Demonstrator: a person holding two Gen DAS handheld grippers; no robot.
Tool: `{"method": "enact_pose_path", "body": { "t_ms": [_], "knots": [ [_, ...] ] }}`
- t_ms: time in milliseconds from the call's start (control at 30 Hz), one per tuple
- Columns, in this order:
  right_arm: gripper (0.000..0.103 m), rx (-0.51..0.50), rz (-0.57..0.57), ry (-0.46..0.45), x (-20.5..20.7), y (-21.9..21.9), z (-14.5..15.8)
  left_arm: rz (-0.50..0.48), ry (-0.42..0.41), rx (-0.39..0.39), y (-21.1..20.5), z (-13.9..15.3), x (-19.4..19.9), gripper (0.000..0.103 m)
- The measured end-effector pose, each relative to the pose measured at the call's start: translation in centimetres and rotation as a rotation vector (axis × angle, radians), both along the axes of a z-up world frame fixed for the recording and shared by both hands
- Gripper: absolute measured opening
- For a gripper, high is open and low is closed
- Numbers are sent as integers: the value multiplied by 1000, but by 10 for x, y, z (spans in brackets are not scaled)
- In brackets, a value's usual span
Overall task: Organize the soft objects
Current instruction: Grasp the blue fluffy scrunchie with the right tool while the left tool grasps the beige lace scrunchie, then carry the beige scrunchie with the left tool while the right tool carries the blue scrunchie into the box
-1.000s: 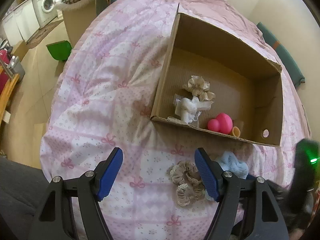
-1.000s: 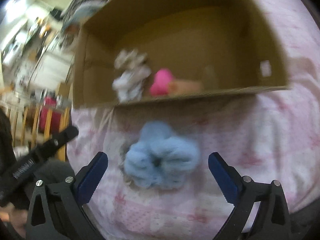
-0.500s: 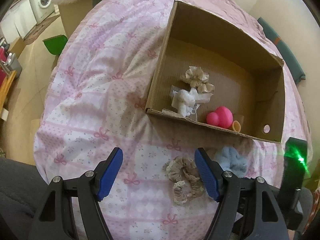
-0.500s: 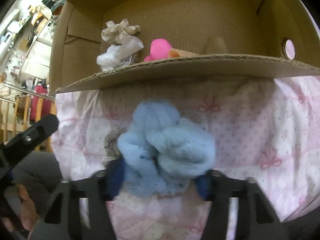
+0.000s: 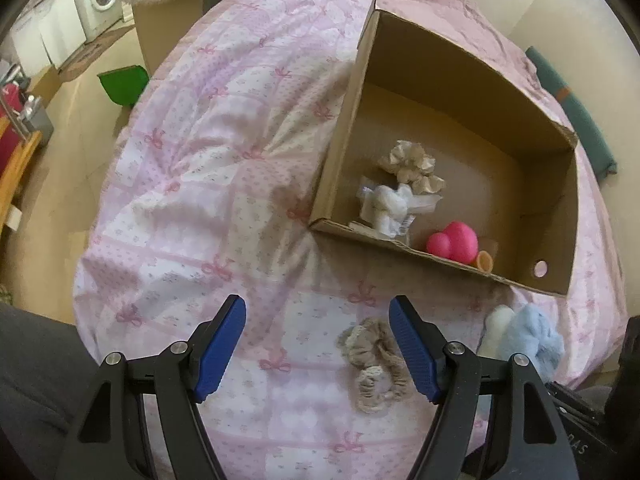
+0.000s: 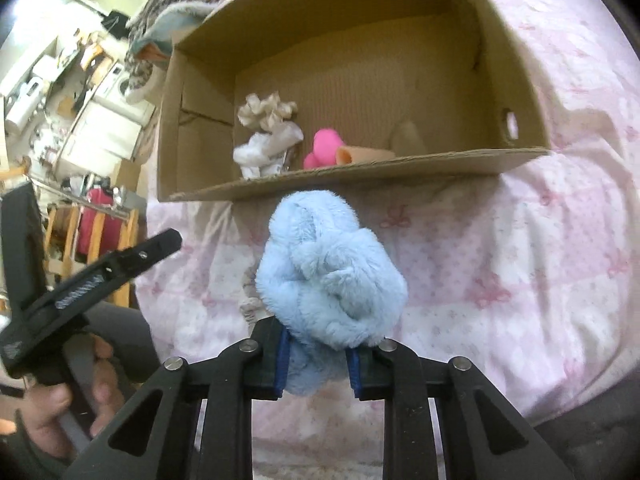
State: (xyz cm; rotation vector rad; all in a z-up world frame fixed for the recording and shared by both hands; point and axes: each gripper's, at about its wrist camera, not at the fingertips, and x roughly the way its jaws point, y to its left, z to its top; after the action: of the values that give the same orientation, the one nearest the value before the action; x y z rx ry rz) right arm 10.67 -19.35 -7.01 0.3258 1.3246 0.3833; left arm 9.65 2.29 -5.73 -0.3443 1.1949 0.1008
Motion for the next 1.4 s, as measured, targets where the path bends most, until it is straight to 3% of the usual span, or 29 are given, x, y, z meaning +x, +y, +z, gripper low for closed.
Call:
{"method": "enact_pose_path", "body": {
  "t_ms": [100, 300, 600, 700, 767, 833, 900, 967, 1100, 1400],
  "knots": [
    [25, -6, -47, 7, -5, -10, -1, -37, 39, -50, -10, -10, 0, 72],
    [25, -17, -111, 12, -2, -15, -7, -151, 148, -73, -54, -46, 2, 72],
    [25, -1, -125, 17, -3, -23, -10, -181, 173, 18, -77, -78, 5, 71],
    [25, 3, -118, 24, -2, -22, -12, -184, 174, 36, -76, -83, 7, 62],
    [25, 7, -109, 33, -1, -19, -14, -177, 170, 64, -72, -83, 7, 48],
    [25, 0, -101, 32, 0, -16, -15, -163, 174, 83, -64, -82, 4, 23],
    [25, -4, -97, 29, 0, -15, -15, -139, 184, 70, -53, -81, 5, 14],
    [25, -5, -95, 26, 0, -15, -15, -121, 187, 44, -44, -80, 4, 12],
    [25, -11, -94, 19, -1, -15, -13, -96, 167, 92, -33, -70, -1, 11],
    [25, -35, -73, 0, -5, -11, -11, -53, 93, 110, -5, -32, -15, 11]
  ]
}}
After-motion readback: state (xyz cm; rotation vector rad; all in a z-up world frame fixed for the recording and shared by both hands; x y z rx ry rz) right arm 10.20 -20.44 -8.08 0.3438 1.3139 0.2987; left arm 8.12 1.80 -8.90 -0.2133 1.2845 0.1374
